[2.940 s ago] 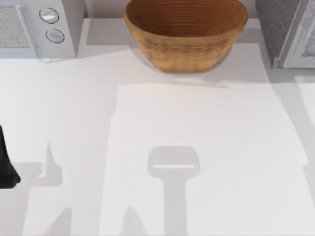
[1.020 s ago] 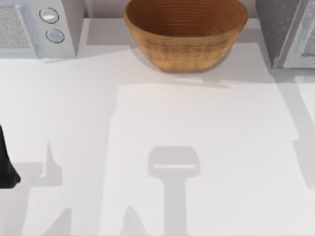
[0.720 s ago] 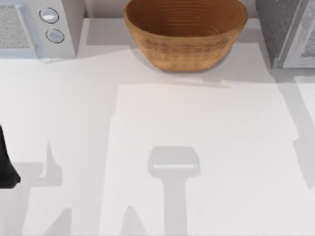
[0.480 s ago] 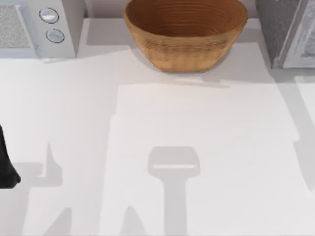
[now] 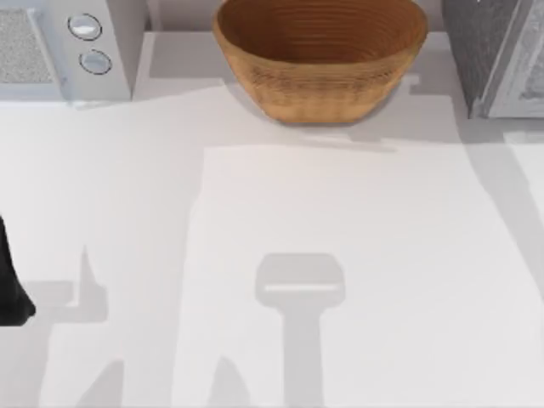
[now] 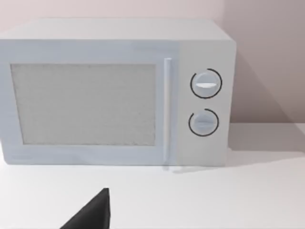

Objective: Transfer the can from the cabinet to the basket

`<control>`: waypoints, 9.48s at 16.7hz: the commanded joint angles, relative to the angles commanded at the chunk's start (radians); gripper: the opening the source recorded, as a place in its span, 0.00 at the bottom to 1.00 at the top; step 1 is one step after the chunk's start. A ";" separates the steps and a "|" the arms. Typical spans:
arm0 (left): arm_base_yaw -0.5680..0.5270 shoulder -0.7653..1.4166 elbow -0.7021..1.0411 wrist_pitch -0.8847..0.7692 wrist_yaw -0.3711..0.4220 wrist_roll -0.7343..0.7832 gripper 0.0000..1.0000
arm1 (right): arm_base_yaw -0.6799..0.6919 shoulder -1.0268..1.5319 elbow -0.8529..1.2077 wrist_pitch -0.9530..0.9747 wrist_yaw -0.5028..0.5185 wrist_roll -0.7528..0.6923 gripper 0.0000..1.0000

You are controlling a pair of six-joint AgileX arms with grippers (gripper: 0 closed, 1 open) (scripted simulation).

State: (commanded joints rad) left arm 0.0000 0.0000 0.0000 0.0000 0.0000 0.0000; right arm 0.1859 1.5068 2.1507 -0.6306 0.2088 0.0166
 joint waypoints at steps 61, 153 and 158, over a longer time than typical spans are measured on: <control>0.000 0.000 0.000 0.000 0.000 0.000 1.00 | 0.192 -0.070 -1.055 0.990 0.181 -0.005 0.00; 0.000 0.000 0.000 0.000 0.000 0.000 1.00 | 0.036 -0.446 -1.496 0.919 -0.133 0.009 1.00; 0.000 0.000 0.000 0.000 0.000 0.000 1.00 | -0.069 -0.931 -1.825 0.799 -0.204 0.000 1.00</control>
State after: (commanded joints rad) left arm 0.0000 0.0000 0.0000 0.0000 0.0000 0.0000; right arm 0.1171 0.5763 0.3258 0.1681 0.0045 0.0167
